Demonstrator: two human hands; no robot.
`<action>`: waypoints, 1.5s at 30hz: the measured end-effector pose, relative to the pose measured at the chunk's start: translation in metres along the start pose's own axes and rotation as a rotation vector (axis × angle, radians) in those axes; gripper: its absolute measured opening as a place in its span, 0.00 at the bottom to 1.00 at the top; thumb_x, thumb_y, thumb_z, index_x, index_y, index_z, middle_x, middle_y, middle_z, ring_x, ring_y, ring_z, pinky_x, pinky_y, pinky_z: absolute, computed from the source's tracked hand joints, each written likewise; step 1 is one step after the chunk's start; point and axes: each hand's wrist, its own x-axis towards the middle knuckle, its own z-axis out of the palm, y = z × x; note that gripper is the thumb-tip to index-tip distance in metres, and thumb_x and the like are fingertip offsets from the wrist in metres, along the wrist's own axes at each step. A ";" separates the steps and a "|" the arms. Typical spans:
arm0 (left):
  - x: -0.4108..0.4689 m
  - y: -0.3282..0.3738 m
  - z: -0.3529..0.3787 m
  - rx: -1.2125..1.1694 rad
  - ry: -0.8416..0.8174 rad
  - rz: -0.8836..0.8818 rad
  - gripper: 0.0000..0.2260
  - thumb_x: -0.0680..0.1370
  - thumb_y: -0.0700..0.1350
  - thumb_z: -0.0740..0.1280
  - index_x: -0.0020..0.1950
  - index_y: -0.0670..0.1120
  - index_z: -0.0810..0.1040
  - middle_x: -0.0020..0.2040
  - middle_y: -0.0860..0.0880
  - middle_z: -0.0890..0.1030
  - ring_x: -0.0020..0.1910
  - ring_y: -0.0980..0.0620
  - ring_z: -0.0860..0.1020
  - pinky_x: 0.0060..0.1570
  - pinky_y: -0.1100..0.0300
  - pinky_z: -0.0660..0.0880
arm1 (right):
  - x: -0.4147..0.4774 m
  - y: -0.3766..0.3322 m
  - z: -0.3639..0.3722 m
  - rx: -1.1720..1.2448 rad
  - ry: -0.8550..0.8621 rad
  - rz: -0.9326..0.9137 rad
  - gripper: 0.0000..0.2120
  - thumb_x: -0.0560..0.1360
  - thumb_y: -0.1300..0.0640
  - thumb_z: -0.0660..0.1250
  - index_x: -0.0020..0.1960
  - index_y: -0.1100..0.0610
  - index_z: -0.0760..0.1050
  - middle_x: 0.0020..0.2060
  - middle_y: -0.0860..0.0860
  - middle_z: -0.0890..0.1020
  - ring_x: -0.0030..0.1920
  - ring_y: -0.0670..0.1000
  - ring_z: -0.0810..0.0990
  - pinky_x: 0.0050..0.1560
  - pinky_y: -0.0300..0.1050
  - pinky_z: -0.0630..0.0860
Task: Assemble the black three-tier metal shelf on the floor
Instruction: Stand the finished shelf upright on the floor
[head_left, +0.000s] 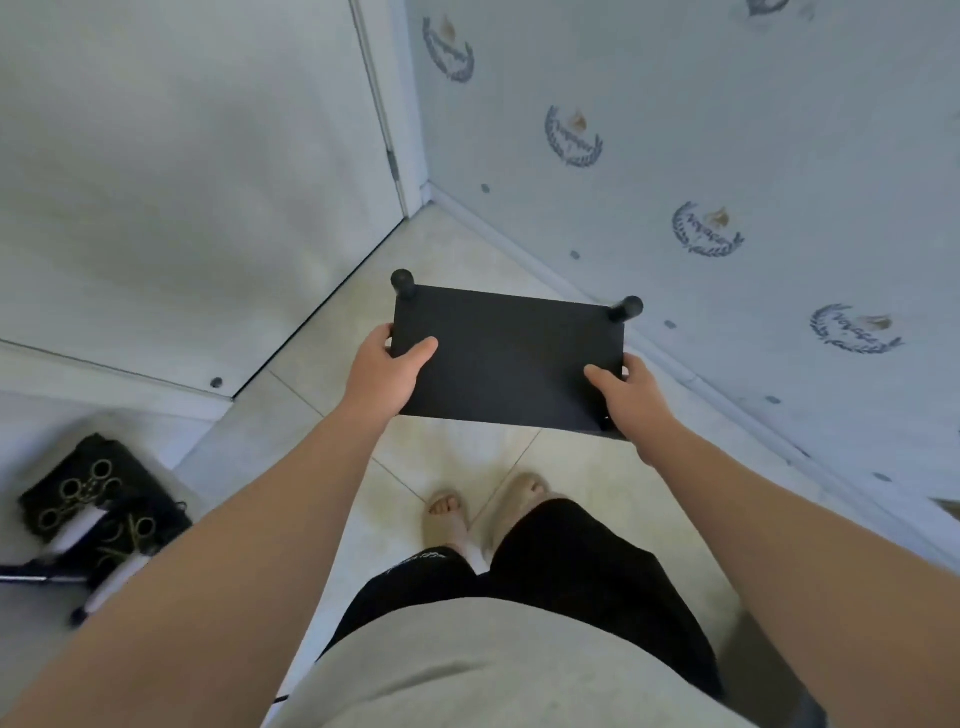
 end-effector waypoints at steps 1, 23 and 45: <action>0.015 0.011 0.008 0.003 -0.009 0.002 0.15 0.73 0.58 0.72 0.57 0.56 0.75 0.53 0.55 0.82 0.51 0.52 0.82 0.54 0.43 0.81 | 0.016 -0.006 -0.004 0.007 0.008 0.003 0.24 0.81 0.46 0.66 0.73 0.51 0.65 0.55 0.46 0.76 0.48 0.44 0.77 0.38 0.41 0.75; 0.283 0.155 0.189 0.406 -0.217 -0.012 0.13 0.75 0.55 0.70 0.58 0.55 0.75 0.50 0.54 0.81 0.48 0.53 0.81 0.47 0.51 0.81 | 0.269 -0.073 -0.077 0.215 0.065 0.344 0.22 0.79 0.44 0.68 0.68 0.48 0.66 0.53 0.47 0.77 0.52 0.52 0.80 0.48 0.51 0.81; 0.436 0.191 0.247 0.566 -0.378 0.120 0.19 0.76 0.56 0.69 0.66 0.52 0.75 0.56 0.53 0.80 0.53 0.49 0.80 0.53 0.44 0.81 | 0.369 -0.100 -0.038 0.415 0.351 0.398 0.24 0.80 0.46 0.67 0.73 0.51 0.66 0.57 0.48 0.78 0.49 0.45 0.79 0.41 0.43 0.78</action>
